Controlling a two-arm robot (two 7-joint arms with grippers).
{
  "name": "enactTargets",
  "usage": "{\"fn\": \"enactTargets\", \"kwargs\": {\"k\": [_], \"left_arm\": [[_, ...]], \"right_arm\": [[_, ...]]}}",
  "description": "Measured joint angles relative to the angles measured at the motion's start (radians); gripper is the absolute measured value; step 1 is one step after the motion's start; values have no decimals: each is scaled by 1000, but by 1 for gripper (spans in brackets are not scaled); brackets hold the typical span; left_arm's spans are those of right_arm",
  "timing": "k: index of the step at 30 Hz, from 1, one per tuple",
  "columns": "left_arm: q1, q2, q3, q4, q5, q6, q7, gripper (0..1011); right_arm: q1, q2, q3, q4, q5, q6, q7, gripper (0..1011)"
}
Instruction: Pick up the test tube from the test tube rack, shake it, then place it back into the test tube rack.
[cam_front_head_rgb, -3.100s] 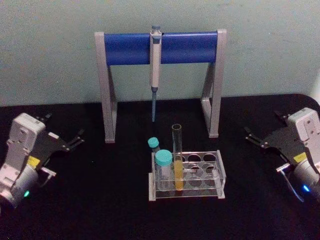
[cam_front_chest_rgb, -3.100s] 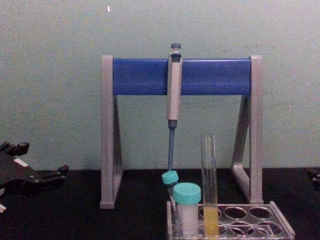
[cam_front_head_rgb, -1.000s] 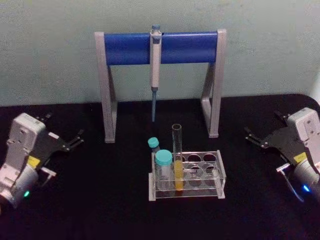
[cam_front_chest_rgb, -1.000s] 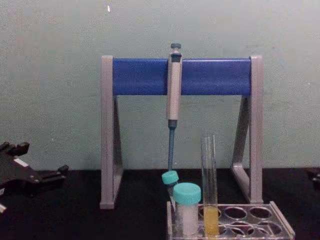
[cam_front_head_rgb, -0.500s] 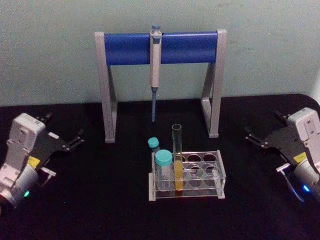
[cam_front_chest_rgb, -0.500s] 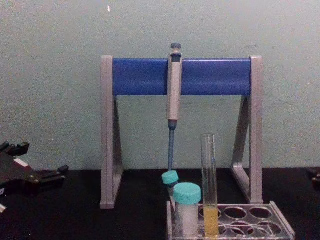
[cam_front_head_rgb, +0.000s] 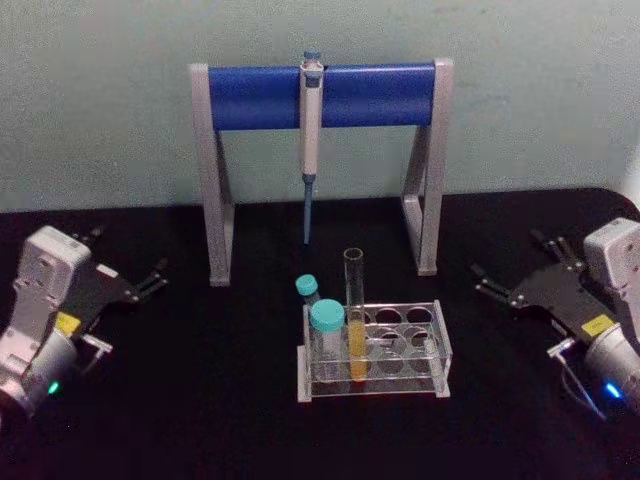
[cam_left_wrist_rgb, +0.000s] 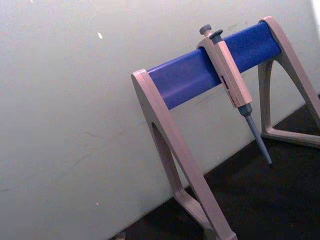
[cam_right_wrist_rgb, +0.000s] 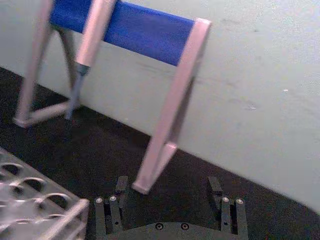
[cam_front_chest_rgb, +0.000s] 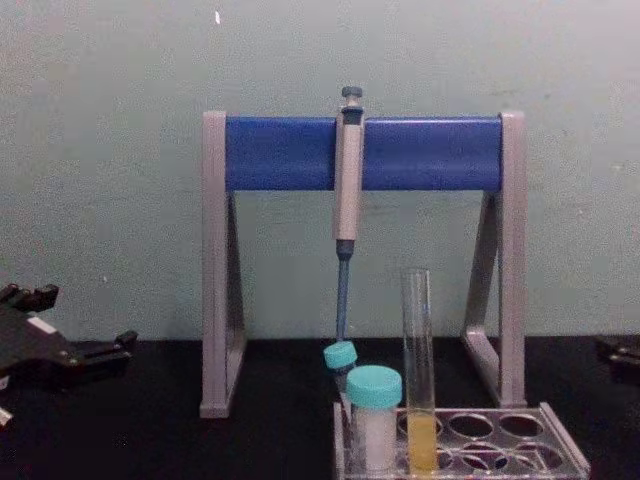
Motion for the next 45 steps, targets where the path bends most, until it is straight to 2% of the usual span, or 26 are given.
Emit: {"fn": "enactTargets", "kwargs": {"k": [5, 9, 14, 15, 17, 27, 36, 45], "left_arm": [[0, 0, 0, 0, 0, 0, 0, 1002], [0, 0, 0, 0, 0, 0, 0, 1001], [0, 0, 0, 0, 0, 0, 0, 1001], [0, 0, 0, 0, 0, 0, 0, 1001], [0, 0, 0, 0, 0, 0, 0, 1001], [0, 0, 0, 0, 0, 0, 0, 1001], [0, 0, 0, 0, 0, 0, 0, 1001], [0, 0, 0, 0, 0, 0, 0, 1001]], "right_arm": [[-51, 13, 26, -64, 89, 14, 98, 1000], [-78, 21, 39, -97, 139, 21, 162, 1000], [-104, 33, 47, -133, 191, 39, 249, 1000], [-104, 33, 47, -133, 191, 39, 249, 1000], [-112, 38, 47, -147, 210, 47, 295, 1000], [-99, 29, 25, -152, 218, 64, 402, 1000], [-38, -18, -12, -108, 190, 67, 480, 1000], [29, -64, -48, -48, 172, 65, 515, 1000]]}}
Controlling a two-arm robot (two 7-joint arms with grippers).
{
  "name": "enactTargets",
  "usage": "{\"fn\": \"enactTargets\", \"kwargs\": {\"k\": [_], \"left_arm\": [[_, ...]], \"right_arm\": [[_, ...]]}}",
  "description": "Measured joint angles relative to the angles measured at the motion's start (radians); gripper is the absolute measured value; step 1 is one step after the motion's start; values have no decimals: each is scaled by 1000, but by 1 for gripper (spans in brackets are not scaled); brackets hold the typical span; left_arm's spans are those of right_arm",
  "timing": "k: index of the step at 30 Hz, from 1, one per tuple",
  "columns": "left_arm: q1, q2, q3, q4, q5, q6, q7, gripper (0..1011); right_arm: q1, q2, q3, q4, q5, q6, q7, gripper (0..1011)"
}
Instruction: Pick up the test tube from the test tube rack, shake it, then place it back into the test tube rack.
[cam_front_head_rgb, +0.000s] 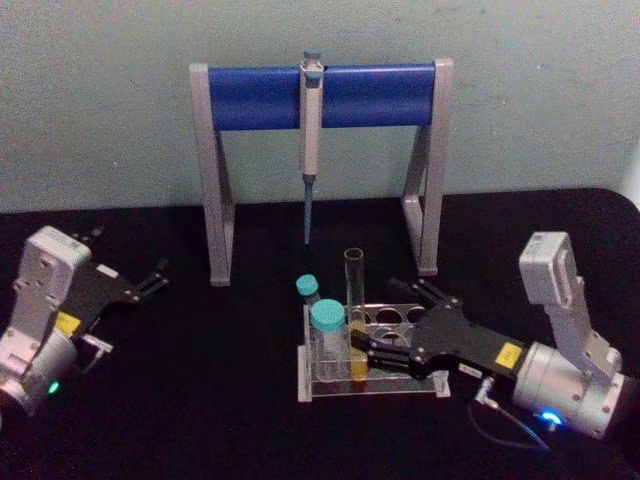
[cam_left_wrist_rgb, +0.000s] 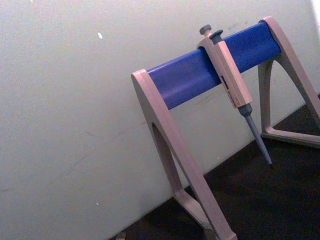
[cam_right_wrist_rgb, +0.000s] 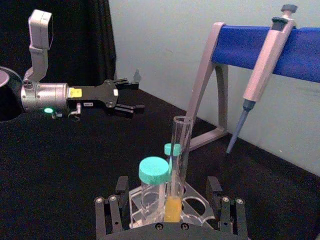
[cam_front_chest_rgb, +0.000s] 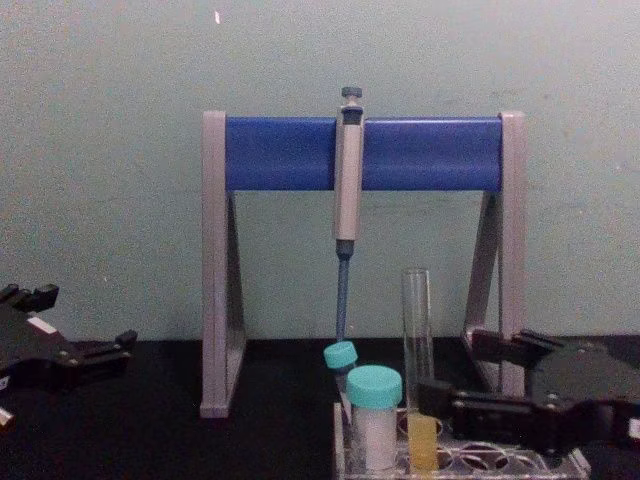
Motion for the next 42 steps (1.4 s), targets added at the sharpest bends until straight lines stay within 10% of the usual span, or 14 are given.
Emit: {"fn": "enactTargets", "kwargs": {"k": [42], "left_arm": [[0, 0, 0, 0, 0, 0, 0, 1001]], "right_arm": [[127, -86, -56, 144, 3, -26, 51, 1000]]}}
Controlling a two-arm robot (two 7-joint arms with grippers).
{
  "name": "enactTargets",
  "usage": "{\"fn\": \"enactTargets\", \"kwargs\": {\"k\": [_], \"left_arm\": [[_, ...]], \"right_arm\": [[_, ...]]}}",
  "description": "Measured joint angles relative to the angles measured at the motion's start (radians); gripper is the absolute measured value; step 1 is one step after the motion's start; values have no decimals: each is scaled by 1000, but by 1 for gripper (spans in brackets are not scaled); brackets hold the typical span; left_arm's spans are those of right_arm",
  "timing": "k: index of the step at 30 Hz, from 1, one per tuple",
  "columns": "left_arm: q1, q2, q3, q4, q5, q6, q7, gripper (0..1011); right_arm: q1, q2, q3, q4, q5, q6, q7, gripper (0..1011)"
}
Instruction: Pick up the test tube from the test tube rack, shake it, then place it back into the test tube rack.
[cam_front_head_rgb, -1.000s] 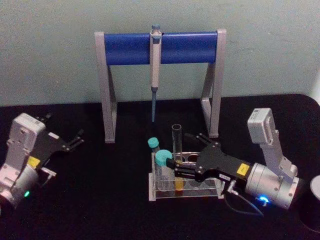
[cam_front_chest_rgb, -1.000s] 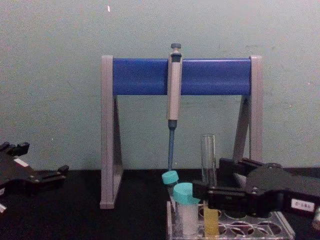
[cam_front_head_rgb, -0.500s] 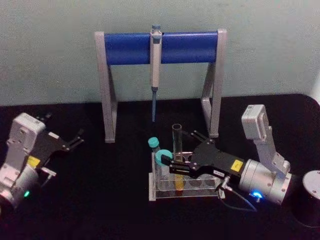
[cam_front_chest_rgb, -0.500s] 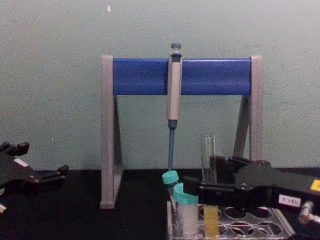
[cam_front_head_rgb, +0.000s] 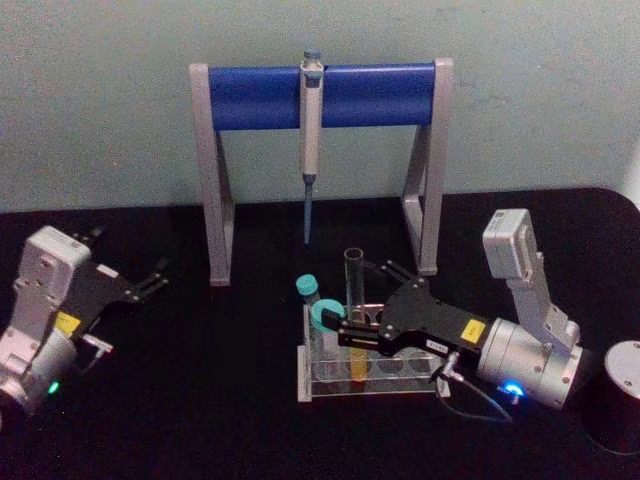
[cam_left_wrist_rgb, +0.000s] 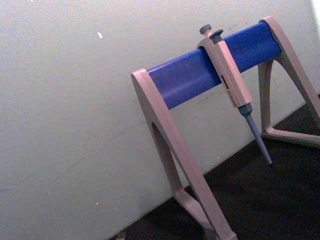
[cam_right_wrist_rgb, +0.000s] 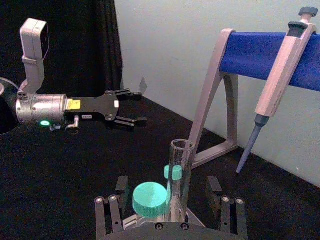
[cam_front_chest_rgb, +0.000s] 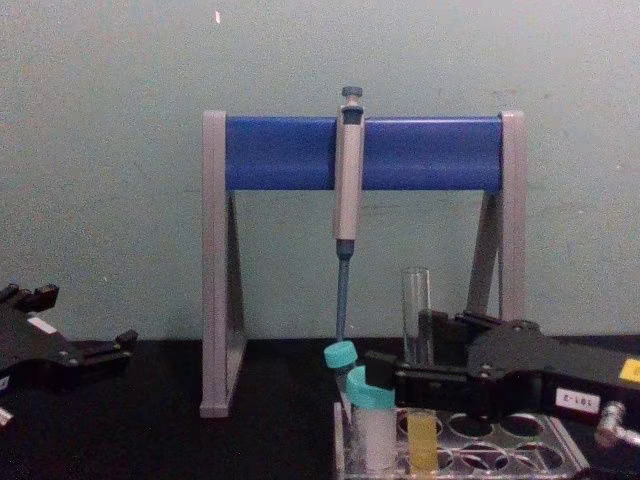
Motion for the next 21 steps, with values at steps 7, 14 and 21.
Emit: {"fn": "enactTargets", "kwargs": {"k": [7, 14, 21], "left_arm": [[0, 0, 0, 0, 0, 0, 0, 1001], [0, 0, 0, 0, 0, 0, 0, 1001], [0, 0, 0, 0, 0, 0, 0, 1001]], "right_arm": [[-1, 1, 0, -1, 0, 1, 0, 1000], [-1, 1, 1, -2, 0, 1, -1, 903], [-1, 1, 2, -2, 0, 2, -1, 744]]}}
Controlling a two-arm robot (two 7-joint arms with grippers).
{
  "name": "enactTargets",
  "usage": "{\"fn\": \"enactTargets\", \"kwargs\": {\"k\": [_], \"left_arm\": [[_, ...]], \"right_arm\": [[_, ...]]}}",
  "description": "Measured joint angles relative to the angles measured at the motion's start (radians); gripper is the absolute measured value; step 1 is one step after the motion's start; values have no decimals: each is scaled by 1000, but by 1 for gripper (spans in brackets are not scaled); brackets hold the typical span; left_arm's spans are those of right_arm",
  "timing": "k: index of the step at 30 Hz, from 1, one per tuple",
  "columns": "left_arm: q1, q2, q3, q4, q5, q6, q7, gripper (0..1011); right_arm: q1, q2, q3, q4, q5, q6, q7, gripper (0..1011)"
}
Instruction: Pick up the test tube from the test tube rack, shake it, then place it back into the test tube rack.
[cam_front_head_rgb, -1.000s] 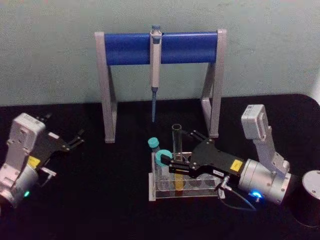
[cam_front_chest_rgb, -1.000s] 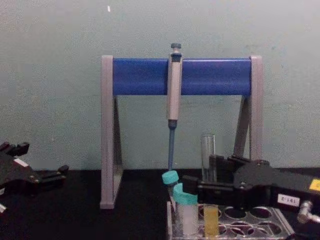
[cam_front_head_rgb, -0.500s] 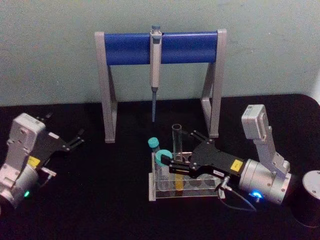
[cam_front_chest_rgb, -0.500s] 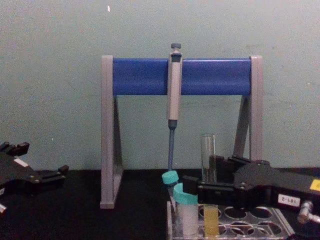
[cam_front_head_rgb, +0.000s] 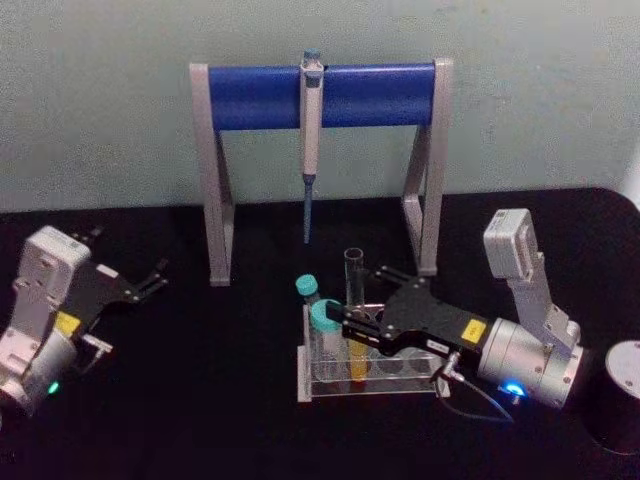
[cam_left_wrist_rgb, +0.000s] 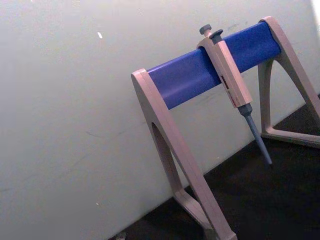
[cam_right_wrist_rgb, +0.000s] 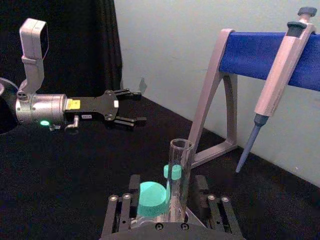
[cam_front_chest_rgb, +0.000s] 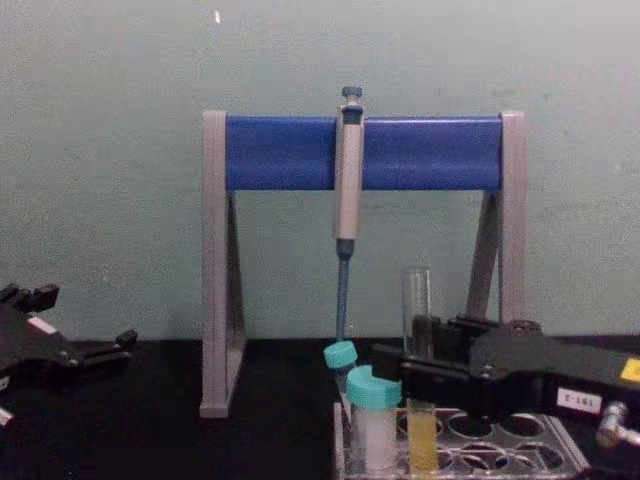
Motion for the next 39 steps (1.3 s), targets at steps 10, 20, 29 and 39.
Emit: {"fn": "enactTargets", "kwargs": {"k": [10, 20, 29, 39], "left_arm": [[0, 0, 0, 0, 0, 0, 0, 1001], [0, 0, 0, 0, 0, 0, 0, 1001], [0, 0, 0, 0, 0, 0, 0, 1001], [0, 0, 0, 0, 0, 0, 0, 1001]], "right_arm": [[0, 0, 0, 0, 0, 0, 0, 400], [0, 0, 0, 0, 0, 0, 0, 222], [0, 0, 0, 0, 0, 0, 0, 221], [-10, 4, 9, -1, 13, -28, 7, 221]]}}
